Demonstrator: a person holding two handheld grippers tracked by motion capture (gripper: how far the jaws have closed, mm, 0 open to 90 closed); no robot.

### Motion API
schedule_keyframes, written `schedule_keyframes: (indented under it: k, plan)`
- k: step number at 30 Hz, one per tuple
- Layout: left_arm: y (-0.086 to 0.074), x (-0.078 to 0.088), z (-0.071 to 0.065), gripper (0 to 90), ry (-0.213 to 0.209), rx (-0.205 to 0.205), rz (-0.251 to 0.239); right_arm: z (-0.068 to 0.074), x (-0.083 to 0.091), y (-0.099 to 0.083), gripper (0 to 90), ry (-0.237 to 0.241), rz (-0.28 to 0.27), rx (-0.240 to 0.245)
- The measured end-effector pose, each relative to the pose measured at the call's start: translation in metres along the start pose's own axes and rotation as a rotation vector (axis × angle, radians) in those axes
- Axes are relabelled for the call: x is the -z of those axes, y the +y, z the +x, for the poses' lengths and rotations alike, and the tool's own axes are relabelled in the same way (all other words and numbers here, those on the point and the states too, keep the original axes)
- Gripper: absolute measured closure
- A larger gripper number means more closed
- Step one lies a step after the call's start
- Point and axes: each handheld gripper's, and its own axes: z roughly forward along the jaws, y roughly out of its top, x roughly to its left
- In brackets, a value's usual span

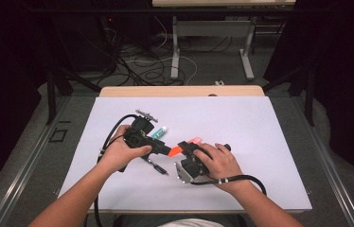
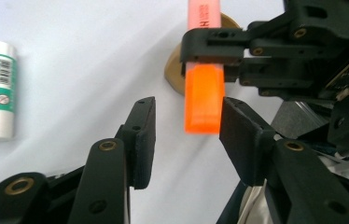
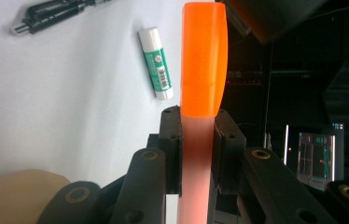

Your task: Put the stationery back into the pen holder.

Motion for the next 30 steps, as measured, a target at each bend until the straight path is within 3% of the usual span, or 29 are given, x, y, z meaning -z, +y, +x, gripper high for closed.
schedule_keyframes:
  k: [5,7,8,9,10,11,17,19,22,25,27,30]
  plan:
    - [-0.002,0.003,0.002,55.5,0.028,0.012,-0.018,-0.005,0.004,-0.008,77.4,-0.005,0.015,-0.046]
    - [-0.004,0.003,0.005,54.2,0.042,0.005,-0.02,-0.006,0.006,-0.014,77.5,-0.029,0.005,-0.083]
    - [-0.005,0.003,0.006,54.2,0.049,0.008,-0.017,-0.009,0.01,-0.015,77.5,0.017,0.053,-0.092]
    - [-0.006,0.003,0.008,54.2,0.061,-0.013,-0.013,-0.011,0.01,-0.018,77.4,-0.001,0.03,-0.105]
    - [-0.007,0.002,0.008,53.3,0.065,-0.001,-0.019,-0.011,0.01,-0.022,77.4,-0.019,0.001,-0.137]
    - [-0.008,0.001,0.01,52.8,0.075,-0.015,-0.026,-0.01,0.011,-0.024,77.5,-0.03,0.001,-0.18]
    - [-0.014,0.0,0.015,46.9,0.132,-0.045,-0.061,-0.015,0.021,-0.041,77.5,-0.016,-0.021,-0.344]
    - [-0.015,0.0,0.017,44.2,0.163,-0.081,-0.073,-0.018,0.022,-0.047,77.4,-0.012,-0.044,-0.377]
    - [-0.017,-0.002,0.019,42.5,0.214,-0.116,-0.09,-0.019,0.026,-0.055,77.5,-0.018,-0.063,-0.467]
    - [-0.02,-0.005,0.02,41.9,0.24,-0.124,-0.12,-0.02,0.029,-0.062,77.5,-0.018,-0.077,-0.534]
    - [-0.021,-0.006,0.021,40.9,0.267,-0.14,-0.116,-0.019,0.03,-0.067,77.4,-0.014,-0.093,-0.589]
    - [-0.024,-0.006,0.025,40.0,0.271,-0.117,-0.137,-0.019,0.032,-0.074,77.4,-0.018,-0.117,-0.67]
